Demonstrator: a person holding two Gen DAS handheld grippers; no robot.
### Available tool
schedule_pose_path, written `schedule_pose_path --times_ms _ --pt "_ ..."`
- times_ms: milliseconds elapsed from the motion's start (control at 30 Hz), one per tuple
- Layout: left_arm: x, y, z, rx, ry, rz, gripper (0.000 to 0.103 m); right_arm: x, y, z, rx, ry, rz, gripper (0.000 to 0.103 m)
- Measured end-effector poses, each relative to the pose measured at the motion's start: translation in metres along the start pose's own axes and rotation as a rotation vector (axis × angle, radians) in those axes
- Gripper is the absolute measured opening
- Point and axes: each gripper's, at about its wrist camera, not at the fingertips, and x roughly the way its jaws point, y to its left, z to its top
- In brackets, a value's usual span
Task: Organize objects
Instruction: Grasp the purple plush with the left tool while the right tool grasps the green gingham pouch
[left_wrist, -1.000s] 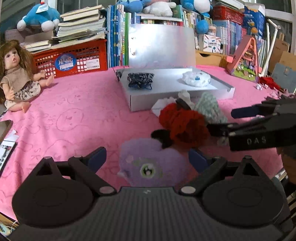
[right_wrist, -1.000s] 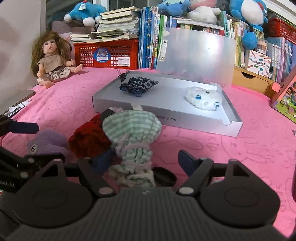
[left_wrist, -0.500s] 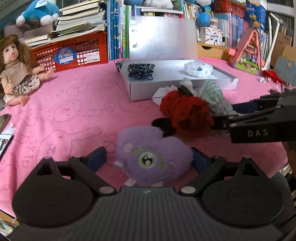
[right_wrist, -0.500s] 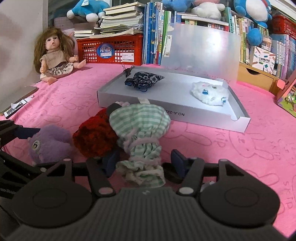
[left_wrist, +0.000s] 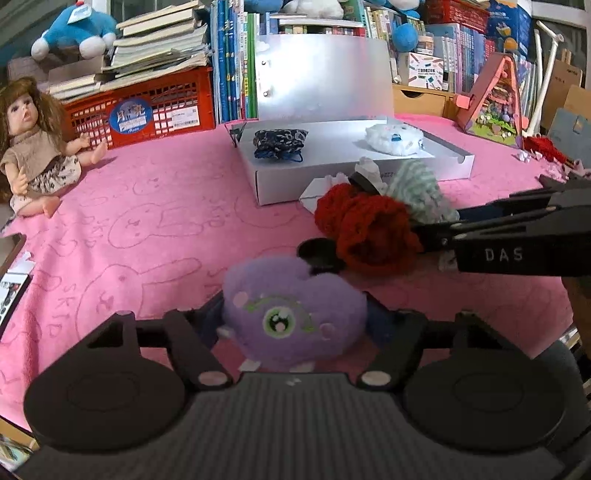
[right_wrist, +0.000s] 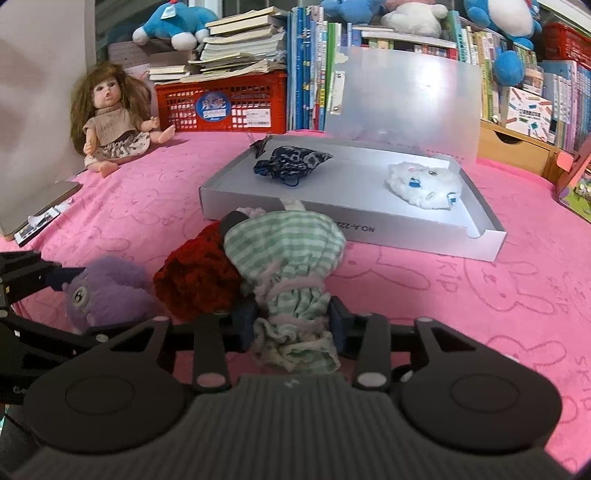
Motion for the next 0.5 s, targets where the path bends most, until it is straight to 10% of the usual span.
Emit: schedule_pose_path --times_ms 500 --pt "-0.009 0.005 0.047 -0.013 -0.098 0.003 0.077 -0.012 -0.010 0.022 0.038 -0.059 -0.011 0.040"
